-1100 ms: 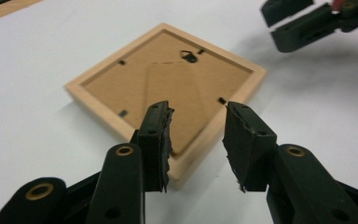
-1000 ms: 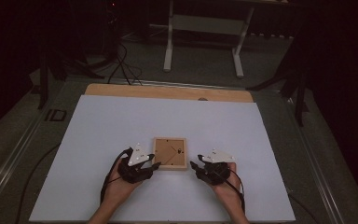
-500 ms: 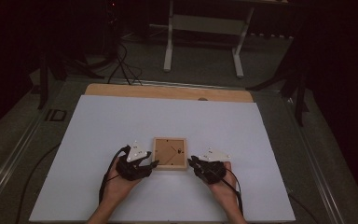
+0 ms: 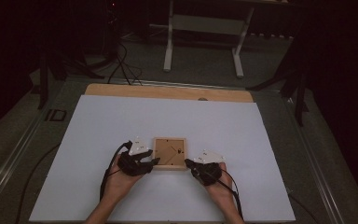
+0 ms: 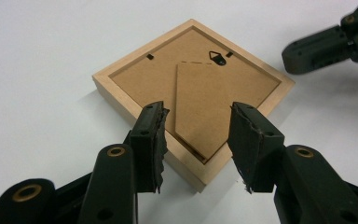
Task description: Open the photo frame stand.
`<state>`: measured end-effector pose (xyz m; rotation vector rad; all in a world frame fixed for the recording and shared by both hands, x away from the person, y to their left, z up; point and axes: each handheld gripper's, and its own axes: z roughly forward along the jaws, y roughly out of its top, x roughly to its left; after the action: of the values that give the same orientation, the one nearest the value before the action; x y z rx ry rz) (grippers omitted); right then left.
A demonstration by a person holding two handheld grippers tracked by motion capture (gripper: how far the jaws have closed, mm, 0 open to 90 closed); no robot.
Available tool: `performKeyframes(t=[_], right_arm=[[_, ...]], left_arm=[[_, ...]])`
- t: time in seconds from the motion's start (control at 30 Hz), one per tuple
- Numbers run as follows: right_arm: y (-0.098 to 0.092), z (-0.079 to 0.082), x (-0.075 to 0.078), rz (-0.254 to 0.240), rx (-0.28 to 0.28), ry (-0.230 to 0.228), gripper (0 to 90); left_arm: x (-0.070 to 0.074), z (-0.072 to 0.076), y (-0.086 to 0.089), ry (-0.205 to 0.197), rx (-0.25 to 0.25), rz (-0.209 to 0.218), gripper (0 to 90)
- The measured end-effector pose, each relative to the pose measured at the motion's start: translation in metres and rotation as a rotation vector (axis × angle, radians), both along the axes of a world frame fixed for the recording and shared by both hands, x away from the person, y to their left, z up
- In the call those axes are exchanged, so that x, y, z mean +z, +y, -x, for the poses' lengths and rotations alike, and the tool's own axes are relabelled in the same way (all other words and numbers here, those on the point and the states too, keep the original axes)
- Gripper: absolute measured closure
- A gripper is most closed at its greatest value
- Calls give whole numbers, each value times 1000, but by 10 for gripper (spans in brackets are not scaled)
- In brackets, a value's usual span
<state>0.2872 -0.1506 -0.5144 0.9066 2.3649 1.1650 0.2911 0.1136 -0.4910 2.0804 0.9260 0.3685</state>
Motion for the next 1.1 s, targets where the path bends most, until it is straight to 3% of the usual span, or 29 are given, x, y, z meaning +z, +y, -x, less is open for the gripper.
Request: performKeyframes(t=[0.33,0.6,1.1], right_arm=[[2,-1,-3,-5,3,8,898],[2,0,-3,-12,2,8,898],[2,1,-4,-8,1,-2,899]], left_arm=[[-1,-6,-5,14,-3,-26,531],[-2,-8,-13,2,-16,-57,483],[-9,-14,-26,15,-26,-65,452]])
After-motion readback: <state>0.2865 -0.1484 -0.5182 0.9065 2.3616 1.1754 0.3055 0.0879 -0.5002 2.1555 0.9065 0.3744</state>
